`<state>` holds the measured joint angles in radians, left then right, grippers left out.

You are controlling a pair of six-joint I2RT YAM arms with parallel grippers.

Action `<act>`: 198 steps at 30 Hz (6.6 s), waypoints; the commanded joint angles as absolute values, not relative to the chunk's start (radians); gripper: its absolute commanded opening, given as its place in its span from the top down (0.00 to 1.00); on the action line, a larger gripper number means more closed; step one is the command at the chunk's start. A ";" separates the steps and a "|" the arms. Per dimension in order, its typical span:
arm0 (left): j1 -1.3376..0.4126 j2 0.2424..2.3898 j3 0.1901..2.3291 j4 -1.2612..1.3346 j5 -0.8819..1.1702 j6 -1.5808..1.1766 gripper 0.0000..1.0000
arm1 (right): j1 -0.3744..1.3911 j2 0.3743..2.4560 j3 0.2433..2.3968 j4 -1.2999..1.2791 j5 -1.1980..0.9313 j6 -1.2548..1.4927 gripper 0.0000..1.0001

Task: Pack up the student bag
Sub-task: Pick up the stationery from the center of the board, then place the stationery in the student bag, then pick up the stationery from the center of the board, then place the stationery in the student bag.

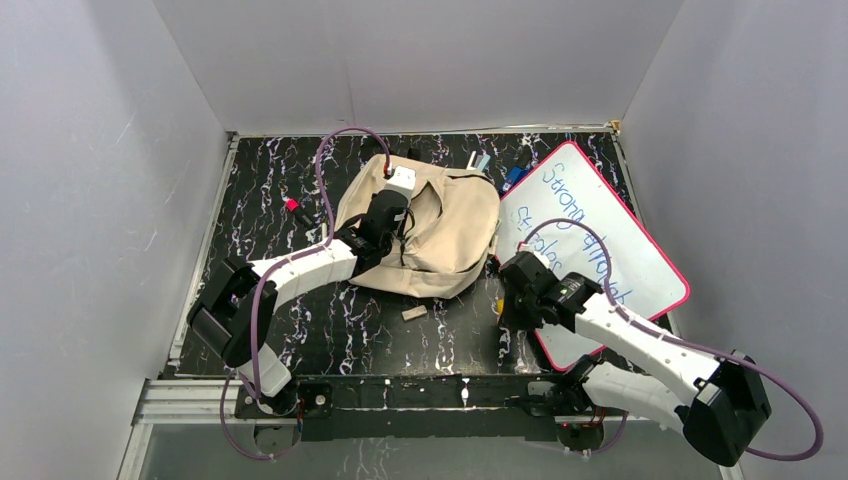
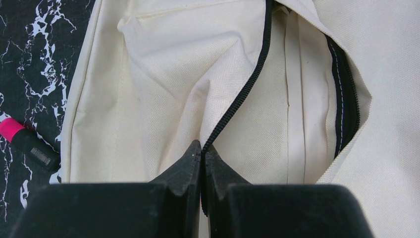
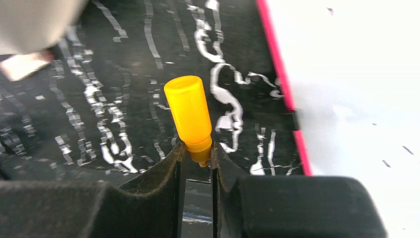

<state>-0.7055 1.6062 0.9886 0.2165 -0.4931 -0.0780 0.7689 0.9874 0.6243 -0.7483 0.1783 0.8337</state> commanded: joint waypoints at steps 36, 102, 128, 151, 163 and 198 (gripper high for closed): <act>-0.695 1.539 1.013 0.238 -0.550 -0.105 1.00 | 0.646 1.827 1.466 -0.232 -0.124 0.682 0.59; -0.583 1.584 1.087 0.117 -0.403 -0.233 1.00 | 0.946 1.771 1.007 -0.175 -0.554 -0.968 0.42; -0.571 1.581 1.088 0.117 -0.399 -0.225 1.00 | 0.982 1.221 0.662 0.433 -0.485 -0.251 0.93; -0.568 1.566 1.090 0.114 -0.364 -0.235 1.00 | 0.718 1.512 1.114 0.113 0.163 0.765 1.00; -0.568 1.548 1.085 0.114 -0.361 -0.227 1.00 | 0.711 1.731 1.229 0.196 0.129 0.832 0.93; -0.558 1.550 1.091 0.110 -0.323 -0.227 1.00 | 0.606 1.629 1.261 -0.156 0.153 0.620 0.25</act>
